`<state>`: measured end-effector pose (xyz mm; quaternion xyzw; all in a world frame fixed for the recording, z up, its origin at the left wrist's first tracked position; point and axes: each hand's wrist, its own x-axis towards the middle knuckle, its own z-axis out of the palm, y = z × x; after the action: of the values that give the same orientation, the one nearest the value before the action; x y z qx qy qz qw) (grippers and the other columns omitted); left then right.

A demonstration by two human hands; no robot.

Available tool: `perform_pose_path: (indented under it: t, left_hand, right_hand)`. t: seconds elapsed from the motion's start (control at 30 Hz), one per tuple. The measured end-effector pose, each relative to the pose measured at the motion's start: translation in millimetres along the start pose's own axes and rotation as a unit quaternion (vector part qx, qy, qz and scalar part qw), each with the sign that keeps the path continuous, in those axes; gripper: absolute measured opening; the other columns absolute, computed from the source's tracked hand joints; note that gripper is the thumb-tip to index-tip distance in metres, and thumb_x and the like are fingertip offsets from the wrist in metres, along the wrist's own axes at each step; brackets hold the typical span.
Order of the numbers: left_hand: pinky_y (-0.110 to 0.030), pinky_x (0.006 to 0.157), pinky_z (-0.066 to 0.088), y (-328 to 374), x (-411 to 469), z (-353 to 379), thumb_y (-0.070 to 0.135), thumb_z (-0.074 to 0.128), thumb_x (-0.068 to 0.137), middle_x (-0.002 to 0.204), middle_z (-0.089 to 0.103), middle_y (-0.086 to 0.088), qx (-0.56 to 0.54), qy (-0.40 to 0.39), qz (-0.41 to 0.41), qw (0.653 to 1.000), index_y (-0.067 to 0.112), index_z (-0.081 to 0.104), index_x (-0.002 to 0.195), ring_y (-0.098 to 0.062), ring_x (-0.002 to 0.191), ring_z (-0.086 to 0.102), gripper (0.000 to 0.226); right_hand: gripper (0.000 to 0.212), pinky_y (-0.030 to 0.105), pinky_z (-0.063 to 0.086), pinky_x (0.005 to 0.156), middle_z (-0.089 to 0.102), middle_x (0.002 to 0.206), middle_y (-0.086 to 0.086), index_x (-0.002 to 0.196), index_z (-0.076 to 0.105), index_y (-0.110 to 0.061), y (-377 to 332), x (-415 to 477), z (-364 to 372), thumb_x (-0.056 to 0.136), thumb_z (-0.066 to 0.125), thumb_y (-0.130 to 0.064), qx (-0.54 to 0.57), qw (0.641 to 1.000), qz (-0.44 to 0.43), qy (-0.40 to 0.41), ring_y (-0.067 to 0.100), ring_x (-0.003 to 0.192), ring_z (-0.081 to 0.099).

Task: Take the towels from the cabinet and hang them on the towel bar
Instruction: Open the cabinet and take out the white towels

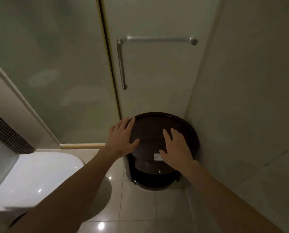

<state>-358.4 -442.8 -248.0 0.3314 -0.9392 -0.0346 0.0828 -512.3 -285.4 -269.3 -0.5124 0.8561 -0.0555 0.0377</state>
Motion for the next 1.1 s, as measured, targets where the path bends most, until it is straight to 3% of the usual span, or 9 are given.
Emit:
perform_pose_path:
  t: [0.2, 0.53, 0.9, 1.0, 1.1]
  left_hand:
    - [-0.042, 0.115, 0.018, 0.5, 5.3, 117.8, 0.056, 0.049, 0.085, 0.159, 0.011, -0.005, 0.003, 0.014, 0.011, 1.0, 0.025, 0.003, 0.152, -0.027, 0.144, 0.014, 0.086]
    - [-0.045, 0.118, 0.015, -12.2, 8.1, 308.7, 0.061, 0.045, 0.086, 0.16, 0.003, -0.004, 0.0, 0.02, 0.014, 1.0, 0.027, -0.003, 0.151, -0.026, 0.146, 0.005, 0.087]
    - [-0.044, 0.117, 0.014, -27.0, 13.7, 424.1, 0.061, 0.044, 0.085, 0.16, 0.005, -0.004, 0.027, 0.093, 0.033, 0.995, 0.028, -0.002, 0.151, -0.025, 0.146, 0.006, 0.087]
    - [-0.045, 0.117, 0.014, -26.7, 13.7, 442.5, 0.061, 0.046, 0.085, 0.16, 0.006, -0.003, 0.023, 0.106, 0.037, 0.993, 0.028, 0.0, 0.151, -0.025, 0.146, 0.006, 0.087]
    - [-0.045, 0.118, 0.012, -25.5, 12.6, 457.6, 0.062, 0.044, 0.085, 0.16, 0.004, -0.002, 0.026, 0.108, 0.033, 0.993, 0.03, -0.002, 0.151, -0.024, 0.146, 0.004, 0.087]
  right_hand:
    - [0.082, 0.04, 0.002, 0.118, 0.007, 0.158, 0.019, 0.152, 0.001, -0.015, 26.3, 15.3, 106.8, 0.093, 0.049, -0.045, -0.015, 0.999, -0.022, 0.029, 0.03, 0.147, 0.005]
    - [0.083, 0.04, 0.003, 0.118, 0.005, 0.159, 0.016, 0.152, 0.003, -0.019, 70.7, 39.5, 282.2, 0.092, 0.053, -0.045, -0.033, 0.998, -0.023, 0.048, 0.029, 0.147, 0.006]
    - [0.077, 0.039, 0.006, 0.118, 0.006, 0.159, 0.018, 0.152, 0.009, -0.016, 90.0, 55.5, 405.7, 0.093, 0.052, -0.04, -0.032, 0.99, -0.036, 0.132, 0.029, 0.147, 0.006]
    - [0.073, 0.039, 0.009, 0.115, 0.012, 0.157, 0.021, 0.15, 0.023, -0.014, 91.1, 56.3, 422.0, 0.09, 0.059, -0.036, -0.052, 0.983, -0.032, 0.175, 0.032, 0.146, 0.012]
    - [0.069, 0.048, 0.033, 0.11, 0.031, 0.149, 0.026, 0.138, 0.047, -0.01, 92.5, 54.0, 436.6, 0.078, 0.072, -0.032, -0.054, 0.971, -0.011, 0.231, 0.037, 0.138, 0.033]
